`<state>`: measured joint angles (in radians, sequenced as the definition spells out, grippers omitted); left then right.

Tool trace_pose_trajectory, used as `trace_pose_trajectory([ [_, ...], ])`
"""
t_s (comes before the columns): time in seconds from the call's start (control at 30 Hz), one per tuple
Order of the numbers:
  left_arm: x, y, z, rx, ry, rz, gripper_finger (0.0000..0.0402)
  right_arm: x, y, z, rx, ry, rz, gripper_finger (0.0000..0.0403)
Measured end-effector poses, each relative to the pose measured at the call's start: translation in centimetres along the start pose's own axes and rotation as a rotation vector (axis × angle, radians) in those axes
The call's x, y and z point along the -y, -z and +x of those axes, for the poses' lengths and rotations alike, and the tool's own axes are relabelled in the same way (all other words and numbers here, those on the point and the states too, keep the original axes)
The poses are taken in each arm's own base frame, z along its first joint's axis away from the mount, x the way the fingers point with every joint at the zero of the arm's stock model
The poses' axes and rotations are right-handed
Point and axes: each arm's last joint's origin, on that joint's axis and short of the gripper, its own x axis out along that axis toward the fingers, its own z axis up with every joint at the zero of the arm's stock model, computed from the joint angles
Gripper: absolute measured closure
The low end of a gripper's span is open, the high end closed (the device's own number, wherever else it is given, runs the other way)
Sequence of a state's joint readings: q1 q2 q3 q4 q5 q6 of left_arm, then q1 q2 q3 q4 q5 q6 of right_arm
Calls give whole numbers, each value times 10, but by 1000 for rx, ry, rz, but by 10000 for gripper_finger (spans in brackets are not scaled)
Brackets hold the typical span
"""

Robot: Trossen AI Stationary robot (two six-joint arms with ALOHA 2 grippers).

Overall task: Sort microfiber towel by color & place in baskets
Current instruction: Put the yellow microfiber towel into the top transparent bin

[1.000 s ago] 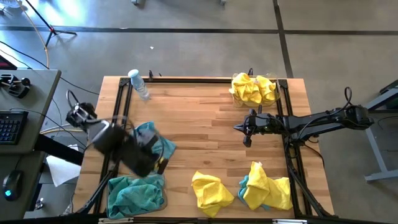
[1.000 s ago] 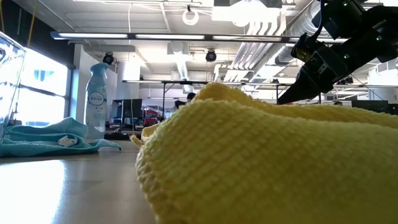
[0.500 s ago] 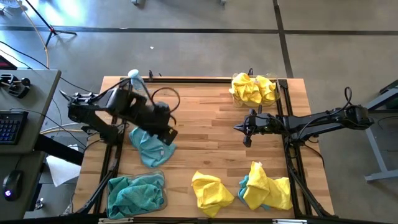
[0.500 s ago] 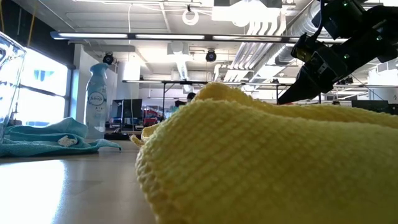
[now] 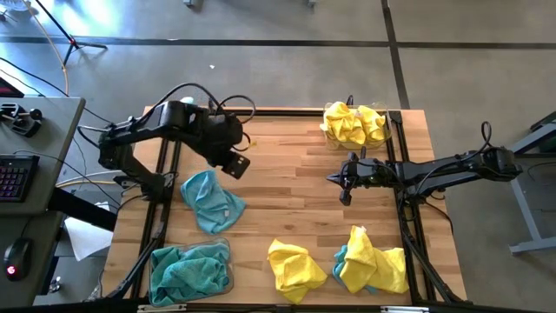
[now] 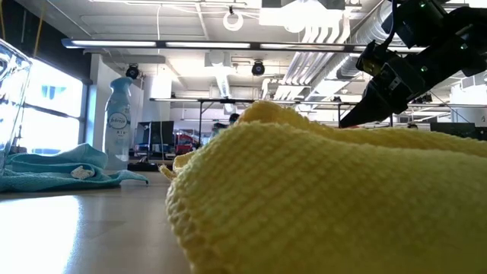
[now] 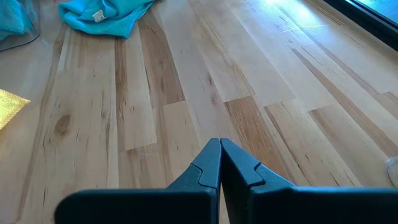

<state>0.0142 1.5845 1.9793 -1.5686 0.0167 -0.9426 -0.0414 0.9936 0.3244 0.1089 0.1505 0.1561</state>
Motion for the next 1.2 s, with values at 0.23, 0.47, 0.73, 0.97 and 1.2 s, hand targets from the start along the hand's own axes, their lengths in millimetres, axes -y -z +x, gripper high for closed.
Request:
trace_pose_trajectory([
  [0.23, -7, -8, -1, -21, 17, -11, 293, 0, 0, 0, 0, 0, 0, 402],
  [0.47, -21, -13, -14, 7, 46, -12, 293, 0, 0, 0, 0, 0, 0, 402],
  [0.73, -34, -20, -23, 76, 18, -3, 293, 0, 0, 0, 0, 0, 0, 402],
  [0.97, -28, -34, -7, 113, -33, 45, 293, 0, 0, 0, 0, 0, 0, 402],
  [1.2, 9, -67, 44, 164, 53, 190, 293, 0, 0, 0, 0, 0, 0, 402],
])
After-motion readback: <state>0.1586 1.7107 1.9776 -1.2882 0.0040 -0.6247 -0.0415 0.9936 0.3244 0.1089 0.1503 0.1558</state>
